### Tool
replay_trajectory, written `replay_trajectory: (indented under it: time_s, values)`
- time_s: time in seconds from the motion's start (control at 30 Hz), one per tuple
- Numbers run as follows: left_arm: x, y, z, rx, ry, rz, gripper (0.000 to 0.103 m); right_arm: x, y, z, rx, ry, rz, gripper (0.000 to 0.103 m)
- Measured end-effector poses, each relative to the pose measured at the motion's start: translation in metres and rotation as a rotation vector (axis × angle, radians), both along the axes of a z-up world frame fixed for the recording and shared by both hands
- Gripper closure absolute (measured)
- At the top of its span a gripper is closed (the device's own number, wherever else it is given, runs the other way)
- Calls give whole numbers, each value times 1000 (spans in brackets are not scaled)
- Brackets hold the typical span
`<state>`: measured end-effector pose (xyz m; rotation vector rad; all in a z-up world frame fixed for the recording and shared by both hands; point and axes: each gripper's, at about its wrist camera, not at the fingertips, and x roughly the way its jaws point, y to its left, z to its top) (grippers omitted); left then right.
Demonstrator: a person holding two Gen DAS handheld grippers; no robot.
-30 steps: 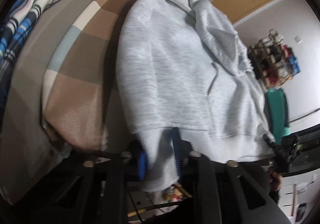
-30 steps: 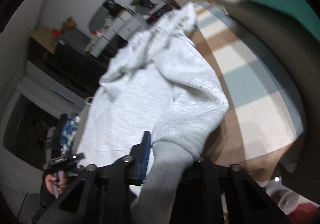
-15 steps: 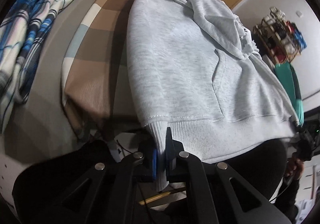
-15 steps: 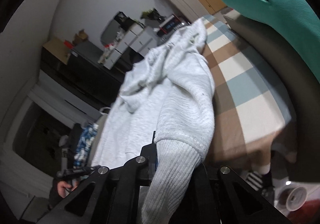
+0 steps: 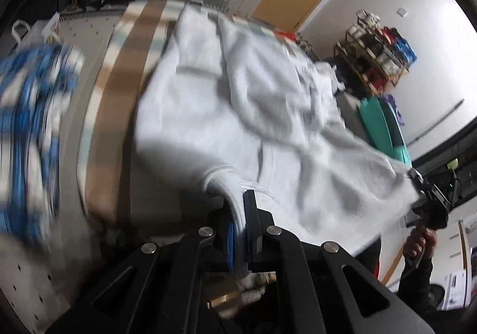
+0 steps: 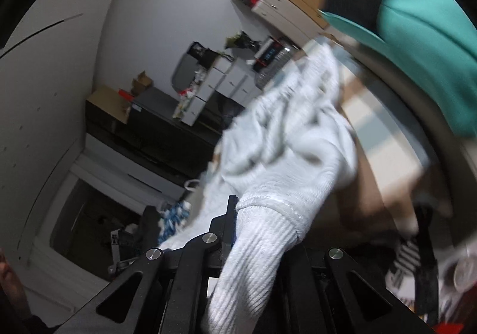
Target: Fold large clothes
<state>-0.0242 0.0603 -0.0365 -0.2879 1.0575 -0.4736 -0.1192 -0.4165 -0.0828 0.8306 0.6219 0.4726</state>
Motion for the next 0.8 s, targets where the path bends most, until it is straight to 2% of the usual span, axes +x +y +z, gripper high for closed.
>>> replay_trajectory:
  time_s: [0.07, 0.17, 0.27, 0.37, 0.4, 0.47, 0.57, 0.63, 0.7, 0.8]
  values:
    - [25, -5, 14, 8, -50, 21, 102, 26, -1, 19, 15, -30, 3, 96]
    - [89, -15, 51, 18, -104, 54, 101, 80, -6, 45, 104, -35, 8, 96]
    - [149, -31, 72, 52, -100, 76, 101, 147, -5, 76, 43, -30, -27, 94]
    - [208, -41, 74, 30, -16, 92, 101, 233, -8, 86, 0, 70, -76, 94]
    - [231, -43, 69, 10, 9, 110, 101, 249, -11, 83, 6, 98, -105, 94]
    - [262, -51, 52, 48, 48, 110, 101, 293, -15, 73, -8, 177, -172, 94]
    - [306, -46, 15, 7, 122, 147, 101, 349, -17, 51, -111, 261, -222, 93]
    - [329, -43, -14, -28, 197, 181, 101, 380, -22, 24, -154, 340, -250, 93]
    - [342, -43, -28, -27, 227, 206, 101, 399, -33, -7, -122, 418, -248, 92]
    - [348, -52, -41, 0, 251, 175, 101, 414, -43, -47, -81, 527, -198, 83]
